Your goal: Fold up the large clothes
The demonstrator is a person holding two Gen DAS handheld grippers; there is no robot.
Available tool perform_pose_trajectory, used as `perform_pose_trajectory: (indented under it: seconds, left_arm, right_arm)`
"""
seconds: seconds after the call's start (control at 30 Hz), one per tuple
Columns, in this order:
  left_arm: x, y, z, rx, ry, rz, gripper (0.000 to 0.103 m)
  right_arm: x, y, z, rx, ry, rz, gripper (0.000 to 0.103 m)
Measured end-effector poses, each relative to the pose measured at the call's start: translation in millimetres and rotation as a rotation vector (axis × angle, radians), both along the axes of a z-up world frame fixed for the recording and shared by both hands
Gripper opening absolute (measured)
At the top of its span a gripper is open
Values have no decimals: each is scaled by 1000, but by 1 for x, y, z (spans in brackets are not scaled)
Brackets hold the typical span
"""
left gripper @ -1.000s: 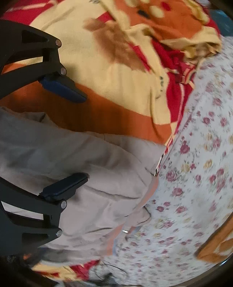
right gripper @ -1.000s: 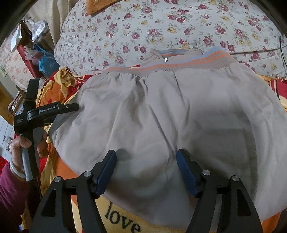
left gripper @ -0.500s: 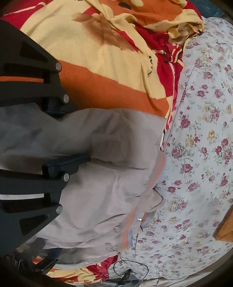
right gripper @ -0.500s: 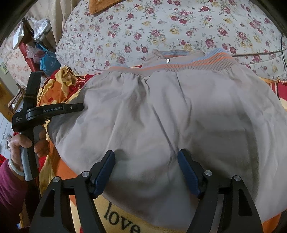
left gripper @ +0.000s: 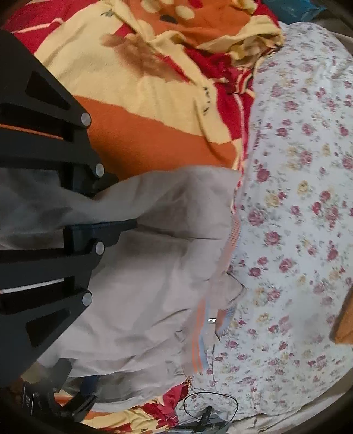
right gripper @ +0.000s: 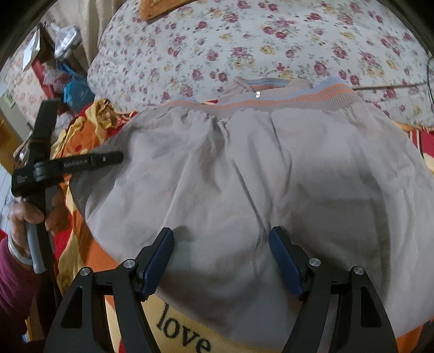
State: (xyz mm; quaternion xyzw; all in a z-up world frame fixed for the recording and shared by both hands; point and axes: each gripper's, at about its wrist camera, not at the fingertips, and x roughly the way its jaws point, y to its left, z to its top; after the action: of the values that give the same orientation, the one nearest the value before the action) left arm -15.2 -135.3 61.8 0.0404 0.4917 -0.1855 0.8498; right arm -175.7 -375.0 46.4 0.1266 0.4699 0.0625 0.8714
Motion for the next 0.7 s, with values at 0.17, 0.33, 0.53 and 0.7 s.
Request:
perform_pose_trajectory:
  seconds: [0.17,0.33,0.53,0.7]
  left_arm:
    - [-3,-6,7,25,-25,-1,10]
    - [-5,-9,10,33,-26,3,9]
    - [-14,-19,35,16,-35,-24,7]
    - [-30,-54,73,-14,-57,-97,6]
  right_arm:
    - [-6,-15,12,82,-17,-32,74]
    - [-10,-36,30,23,-72,-105,73]
    - [14,-39,31,-215,-50,-127,35]
    - [32,-62,-7,-114,10,-171,31]
